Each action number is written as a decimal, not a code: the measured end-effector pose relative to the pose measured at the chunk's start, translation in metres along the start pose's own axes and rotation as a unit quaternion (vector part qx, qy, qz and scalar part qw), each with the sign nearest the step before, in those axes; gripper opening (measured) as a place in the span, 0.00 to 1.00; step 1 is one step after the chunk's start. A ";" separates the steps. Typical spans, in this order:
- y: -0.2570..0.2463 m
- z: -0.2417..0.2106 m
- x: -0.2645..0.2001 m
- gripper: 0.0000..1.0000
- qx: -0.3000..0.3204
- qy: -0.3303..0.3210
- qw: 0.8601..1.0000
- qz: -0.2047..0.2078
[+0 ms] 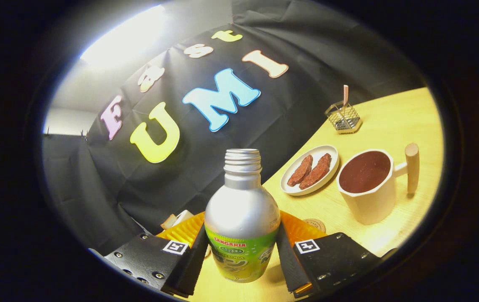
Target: Take the bottle from table, then pour the juice into the cup, finally place the bottle on the coaster
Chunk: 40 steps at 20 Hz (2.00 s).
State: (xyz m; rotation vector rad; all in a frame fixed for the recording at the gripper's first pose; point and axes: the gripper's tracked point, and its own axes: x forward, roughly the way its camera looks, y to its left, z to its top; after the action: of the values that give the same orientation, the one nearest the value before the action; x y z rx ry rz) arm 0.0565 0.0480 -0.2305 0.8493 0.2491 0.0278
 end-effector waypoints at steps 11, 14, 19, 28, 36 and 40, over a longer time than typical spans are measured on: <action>-0.014 0.010 0.006 0.76 0.131 -0.003 0.991 0.013; -0.017 0.010 0.007 0.76 0.168 -0.007 0.986 0.021; -0.019 0.009 0.009 0.76 0.224 -0.011 0.974 0.029; -0.021 0.014 0.012 0.76 0.294 -0.022 0.955 0.033; -0.019 0.022 0.013 0.76 0.350 -0.035 0.935 0.038; -0.020 0.022 0.015 0.76 0.368 -0.038 0.928 0.037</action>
State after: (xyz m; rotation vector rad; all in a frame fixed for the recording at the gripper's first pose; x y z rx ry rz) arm 0.0745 0.0204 -0.2340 1.6076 0.1512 -0.0322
